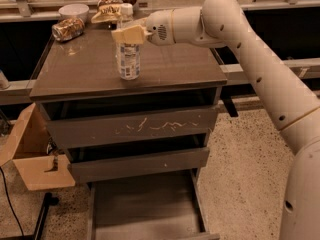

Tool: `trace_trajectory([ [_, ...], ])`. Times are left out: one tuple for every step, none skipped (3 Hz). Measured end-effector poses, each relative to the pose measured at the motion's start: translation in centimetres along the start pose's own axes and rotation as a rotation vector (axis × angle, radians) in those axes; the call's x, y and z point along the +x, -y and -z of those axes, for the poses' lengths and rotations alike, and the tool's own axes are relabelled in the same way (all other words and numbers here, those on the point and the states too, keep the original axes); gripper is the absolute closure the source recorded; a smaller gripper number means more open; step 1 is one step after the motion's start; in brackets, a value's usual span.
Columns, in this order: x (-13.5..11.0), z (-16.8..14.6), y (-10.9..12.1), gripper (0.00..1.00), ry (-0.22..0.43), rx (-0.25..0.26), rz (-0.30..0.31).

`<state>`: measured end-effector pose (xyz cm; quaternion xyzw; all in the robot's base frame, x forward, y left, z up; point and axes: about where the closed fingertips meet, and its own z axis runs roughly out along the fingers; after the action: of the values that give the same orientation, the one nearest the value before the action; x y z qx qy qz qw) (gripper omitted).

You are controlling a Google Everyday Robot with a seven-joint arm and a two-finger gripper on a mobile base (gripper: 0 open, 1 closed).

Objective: Pick blue plastic bottle from bottom drawer and place on counter

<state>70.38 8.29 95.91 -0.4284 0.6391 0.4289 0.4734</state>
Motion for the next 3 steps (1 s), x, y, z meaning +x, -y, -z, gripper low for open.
trace_trajectory([
  [0.0,0.0,0.0,1.00,0.000,0.000,0.000],
  [0.6,-0.3,-0.3,1.00,-0.022,-0.009,-0.006],
  [1.2,-0.5,-0.5,1.00,-0.042,-0.015,-0.012],
])
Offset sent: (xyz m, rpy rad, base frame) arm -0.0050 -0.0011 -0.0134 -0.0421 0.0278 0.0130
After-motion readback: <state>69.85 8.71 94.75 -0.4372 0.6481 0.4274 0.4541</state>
